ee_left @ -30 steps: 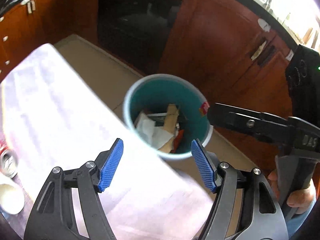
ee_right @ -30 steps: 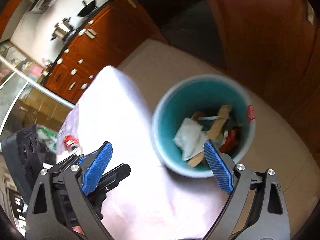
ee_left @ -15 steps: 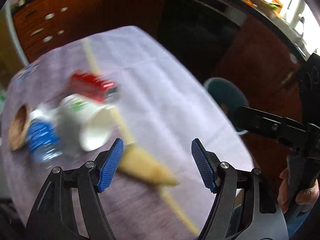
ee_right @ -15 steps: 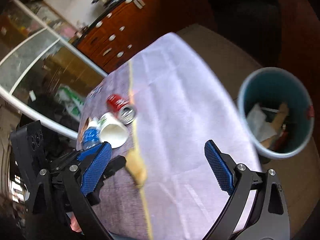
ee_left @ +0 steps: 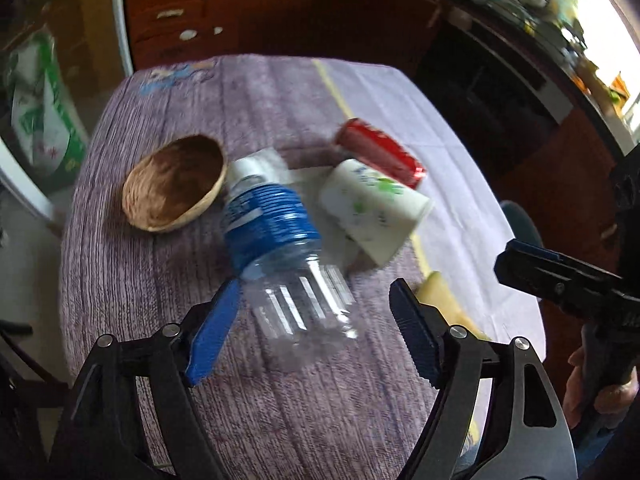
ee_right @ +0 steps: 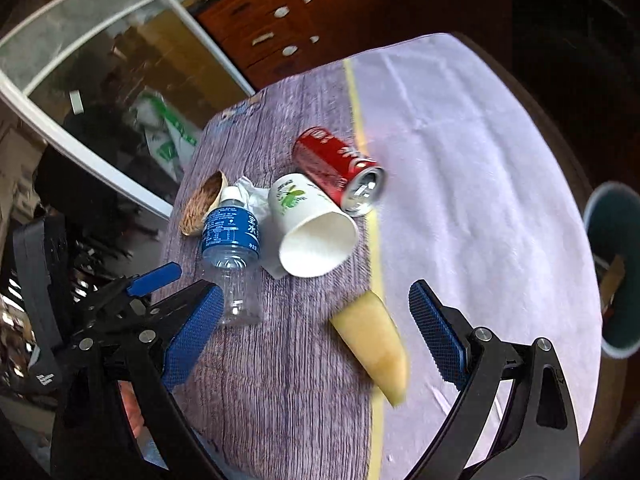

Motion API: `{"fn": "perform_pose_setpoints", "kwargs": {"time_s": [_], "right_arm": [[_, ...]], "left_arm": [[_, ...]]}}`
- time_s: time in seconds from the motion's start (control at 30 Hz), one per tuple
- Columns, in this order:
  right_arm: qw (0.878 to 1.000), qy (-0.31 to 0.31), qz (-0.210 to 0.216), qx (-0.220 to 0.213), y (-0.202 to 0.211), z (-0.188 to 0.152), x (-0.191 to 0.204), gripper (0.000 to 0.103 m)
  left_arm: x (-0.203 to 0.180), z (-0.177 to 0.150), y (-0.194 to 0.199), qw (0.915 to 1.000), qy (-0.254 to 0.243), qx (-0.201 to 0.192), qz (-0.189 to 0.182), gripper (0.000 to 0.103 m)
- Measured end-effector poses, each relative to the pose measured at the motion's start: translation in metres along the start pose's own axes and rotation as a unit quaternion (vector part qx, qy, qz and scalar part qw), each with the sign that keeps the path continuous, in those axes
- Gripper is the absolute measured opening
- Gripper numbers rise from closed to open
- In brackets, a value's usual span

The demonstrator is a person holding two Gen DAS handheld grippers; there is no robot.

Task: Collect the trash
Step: 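Move both tools back to the table toward the water bottle and paper cup, then grasp the blue-label water bottle with the left tool while the right tool grasps the paper cup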

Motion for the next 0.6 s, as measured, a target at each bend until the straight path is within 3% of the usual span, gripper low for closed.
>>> {"fn": "perform_pose_setpoints", "kwargs": {"time_s": [0.37,0.6], "right_arm": [[0.999,0.027,0.004,0.028,-0.064,0.029,0.003,0.090],[0.999,0.028,0.020,0.040,-0.090,0.028,0.003,0.090]], "left_arm": [[0.023,0.004,-0.038,0.9988,0.030,0.032,-0.021,0.078],[0.025,0.003,-0.052,0.9979,0.043,0.042,-0.027,0.078]]}}
Point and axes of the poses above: each gripper's, at about its wrist camera, not at the fingertips, and y roughly against the way its jaws point, x to its left, z to its top, the point moved 1 cm from there along -y, roughly the way its jaws point
